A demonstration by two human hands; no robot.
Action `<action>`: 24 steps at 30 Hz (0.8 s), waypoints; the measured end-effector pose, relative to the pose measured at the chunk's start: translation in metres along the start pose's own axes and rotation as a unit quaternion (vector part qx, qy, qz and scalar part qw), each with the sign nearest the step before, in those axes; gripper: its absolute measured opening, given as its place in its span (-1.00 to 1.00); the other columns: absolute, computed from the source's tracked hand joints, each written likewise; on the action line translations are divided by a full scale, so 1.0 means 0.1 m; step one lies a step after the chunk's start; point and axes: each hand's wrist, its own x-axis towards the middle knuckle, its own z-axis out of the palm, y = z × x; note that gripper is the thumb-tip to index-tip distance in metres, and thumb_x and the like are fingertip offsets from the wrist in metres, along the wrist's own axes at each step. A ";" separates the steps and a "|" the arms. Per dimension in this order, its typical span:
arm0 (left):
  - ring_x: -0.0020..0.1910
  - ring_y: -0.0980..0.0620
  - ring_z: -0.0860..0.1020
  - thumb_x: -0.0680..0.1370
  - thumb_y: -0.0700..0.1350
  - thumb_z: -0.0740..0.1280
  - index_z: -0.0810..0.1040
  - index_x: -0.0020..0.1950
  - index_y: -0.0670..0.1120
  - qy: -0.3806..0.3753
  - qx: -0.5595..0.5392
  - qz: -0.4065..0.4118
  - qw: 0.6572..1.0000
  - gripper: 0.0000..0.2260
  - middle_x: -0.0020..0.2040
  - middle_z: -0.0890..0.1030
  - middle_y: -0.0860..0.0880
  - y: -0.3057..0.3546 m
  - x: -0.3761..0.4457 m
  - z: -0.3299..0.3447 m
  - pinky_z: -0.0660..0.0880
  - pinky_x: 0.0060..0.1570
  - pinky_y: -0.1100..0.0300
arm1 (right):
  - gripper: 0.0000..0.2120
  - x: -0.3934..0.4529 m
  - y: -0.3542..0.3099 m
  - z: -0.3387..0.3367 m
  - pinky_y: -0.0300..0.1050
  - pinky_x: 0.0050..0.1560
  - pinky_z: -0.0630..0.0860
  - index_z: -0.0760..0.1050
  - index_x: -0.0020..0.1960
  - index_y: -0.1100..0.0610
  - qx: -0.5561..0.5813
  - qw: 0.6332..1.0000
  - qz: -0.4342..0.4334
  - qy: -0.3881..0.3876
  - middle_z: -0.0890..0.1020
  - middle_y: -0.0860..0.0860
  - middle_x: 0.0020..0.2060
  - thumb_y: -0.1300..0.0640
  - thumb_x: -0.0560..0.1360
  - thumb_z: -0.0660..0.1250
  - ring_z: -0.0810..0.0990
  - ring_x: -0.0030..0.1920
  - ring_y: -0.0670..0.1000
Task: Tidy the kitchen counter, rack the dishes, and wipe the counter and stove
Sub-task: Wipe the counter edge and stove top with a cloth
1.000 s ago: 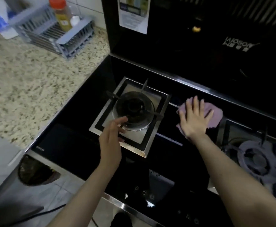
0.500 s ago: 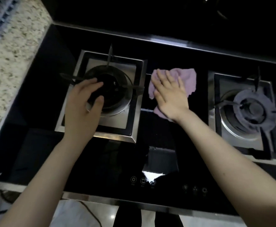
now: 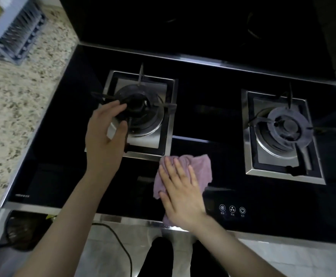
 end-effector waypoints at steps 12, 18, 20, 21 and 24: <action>0.25 0.16 0.44 0.58 -0.21 0.24 0.52 0.23 0.01 -0.024 0.018 0.004 1.000 -0.74 0.23 0.46 0.08 0.15 -0.05 -0.26 0.39 0.24 0.29 | -0.42 0.59 -0.96 0.12 0.06 0.43 -0.37 0.09 0.53 0.10 0.031 0.990 -0.130 -0.035 0.06 0.03 0.54 -0.04 0.57 0.12 -0.15 0.53 0.08; 0.25 0.00 0.47 0.55 -0.30 0.24 0.53 0.20 -0.05 -0.051 -0.040 0.024 0.998 -0.72 0.21 0.48 -0.03 0.53 -0.05 0.24 0.43 0.27 -0.01 | -0.41 -0.01 -0.06 0.05 0.12 0.47 -0.26 0.18 0.50 0.04 0.007 1.000 -0.022 0.008 0.16 -0.02 0.52 -0.09 0.50 0.08 0.04 0.53 0.04; 0.25 -0.02 0.47 0.55 -0.31 0.24 0.53 0.20 -0.08 -0.070 -0.049 0.037 0.996 -0.72 0.20 0.48 -0.02 0.71 -0.08 0.48 0.43 0.27 -0.01 | -0.40 -0.25 0.30 0.00 0.19 0.49 -0.05 0.25 0.48 0.02 0.015 1.000 0.021 0.008 0.22 -0.04 0.50 -0.11 0.47 0.08 0.13 0.51 0.04; 0.25 -0.02 0.47 0.55 -0.32 0.24 0.54 0.20 -0.09 -0.083 -0.052 0.044 0.994 -0.73 0.20 0.47 -0.02 0.80 -0.09 0.61 0.43 0.27 -0.02 | -0.41 -0.37 0.50 -0.04 0.20 0.47 0.02 0.27 0.47 0.01 0.019 0.999 0.040 0.009 0.24 -0.04 0.49 -0.11 0.46 0.09 0.16 0.51 0.04; 0.22 -0.01 0.49 0.56 -0.32 0.24 0.54 0.18 -0.04 -0.109 -0.059 0.049 0.991 -0.72 0.19 0.47 0.04 1.08 -0.16 0.98 0.42 0.26 0.08 | -0.43 -0.73 1.08 -0.12 0.17 0.45 0.10 0.32 0.45 0.02 0.017 0.997 0.078 0.021 0.29 -0.03 0.47 -0.10 0.46 0.09 0.23 0.48 0.06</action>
